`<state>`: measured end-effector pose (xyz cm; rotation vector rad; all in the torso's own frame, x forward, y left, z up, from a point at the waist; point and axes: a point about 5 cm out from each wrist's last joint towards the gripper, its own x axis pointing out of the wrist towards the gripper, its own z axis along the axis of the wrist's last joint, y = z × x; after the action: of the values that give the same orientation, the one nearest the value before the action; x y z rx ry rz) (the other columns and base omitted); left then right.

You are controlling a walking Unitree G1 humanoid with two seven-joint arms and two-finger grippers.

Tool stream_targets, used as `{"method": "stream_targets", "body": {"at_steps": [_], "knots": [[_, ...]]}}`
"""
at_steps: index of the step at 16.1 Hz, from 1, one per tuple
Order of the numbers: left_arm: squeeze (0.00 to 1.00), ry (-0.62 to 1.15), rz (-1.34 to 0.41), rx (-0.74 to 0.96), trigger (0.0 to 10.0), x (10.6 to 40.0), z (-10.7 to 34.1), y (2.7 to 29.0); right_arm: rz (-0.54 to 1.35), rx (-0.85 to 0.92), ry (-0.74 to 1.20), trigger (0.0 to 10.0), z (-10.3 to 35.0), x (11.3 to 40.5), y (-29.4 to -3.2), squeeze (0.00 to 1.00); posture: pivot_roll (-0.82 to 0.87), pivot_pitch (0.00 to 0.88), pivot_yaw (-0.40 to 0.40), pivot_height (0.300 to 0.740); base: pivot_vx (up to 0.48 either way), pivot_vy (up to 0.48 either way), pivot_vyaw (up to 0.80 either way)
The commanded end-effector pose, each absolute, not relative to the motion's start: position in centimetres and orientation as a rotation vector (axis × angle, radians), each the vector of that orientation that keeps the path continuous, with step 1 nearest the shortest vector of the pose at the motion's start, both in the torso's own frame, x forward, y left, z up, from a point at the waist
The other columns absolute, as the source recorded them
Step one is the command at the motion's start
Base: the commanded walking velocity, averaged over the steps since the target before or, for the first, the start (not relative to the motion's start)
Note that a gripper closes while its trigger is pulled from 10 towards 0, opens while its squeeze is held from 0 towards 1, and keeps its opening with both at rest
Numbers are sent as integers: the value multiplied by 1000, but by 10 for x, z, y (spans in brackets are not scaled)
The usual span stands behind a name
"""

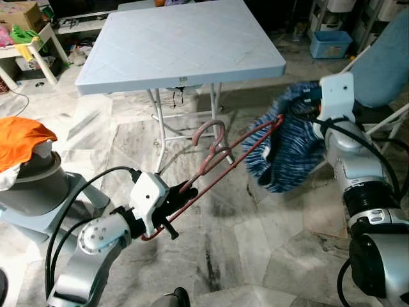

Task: Hang hanger

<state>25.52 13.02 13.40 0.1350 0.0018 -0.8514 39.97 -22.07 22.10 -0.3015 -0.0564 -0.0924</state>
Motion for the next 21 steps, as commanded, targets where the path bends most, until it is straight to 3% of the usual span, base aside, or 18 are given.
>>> {"method": "stream_targets", "body": {"at_steps": [1,4,5,6,7,8,9,10,11,12,13,17,21], "knots": [[0,-28,-791,148,0,256,139,134,-141,-310,-57,0,224,400,-227,0,-69,116,62,740,0,0,0],[0,-81,-518,139,0,268,140,144,-131,-264,-39,0,212,396,-228,0,-67,113,67,740,0,0,0],[0,-96,-429,121,314,269,140,146,-116,-237,-34,0,208,393,-227,0,-63,109,68,740,0,0,0],[0,-100,-343,112,1569,269,138,148,-102,-217,-37,0,204,390,-226,0,-61,104,70,740,0,0,0],[0,-97,-222,149,8039,267,135,152,-87,-192,-44,0,198,385,-226,0,-61,102,71,740,0,0,0],[0,-84,-176,171,10000,263,130,153,-61,-156,-52,0,190,379,-223,0,-60,89,75,740,0,0,0],[0,-77,-136,176,10000,262,128,156,-46,-132,-50,0,186,375,-220,0,-57,76,79,740,0,0,0],[0,-61,-61,187,10000,260,125,160,-23,-96,-40,3490,178,371,-215,0,-52,59,83,740,0,0,0],[0,-47,-23,170,10000,260,124,163,-3,-82,-44,3961,175,368,-211,0,-46,49,86,740,0,0,0],[0,-41,4,187,10000,259,124,165,25,-77,-47,7961,174,366,-205,0,-39,39,85,740,0,0,0],[0,-37,5,198,10000,259,124,168,50,-53,-45,10000,173,366,-200,0,-30,37,84,740,0,0,0],[0,-44,-78,272,10000,266,134,180,151,-52,-51,10000,179,370,-178,0,-16,19,104,740,0,0,0],[0,-39,34,171,10000,251,130,173,112,72,-118,10000,185,357,-173,0,-4,0,143,740,0,0,0]]}}
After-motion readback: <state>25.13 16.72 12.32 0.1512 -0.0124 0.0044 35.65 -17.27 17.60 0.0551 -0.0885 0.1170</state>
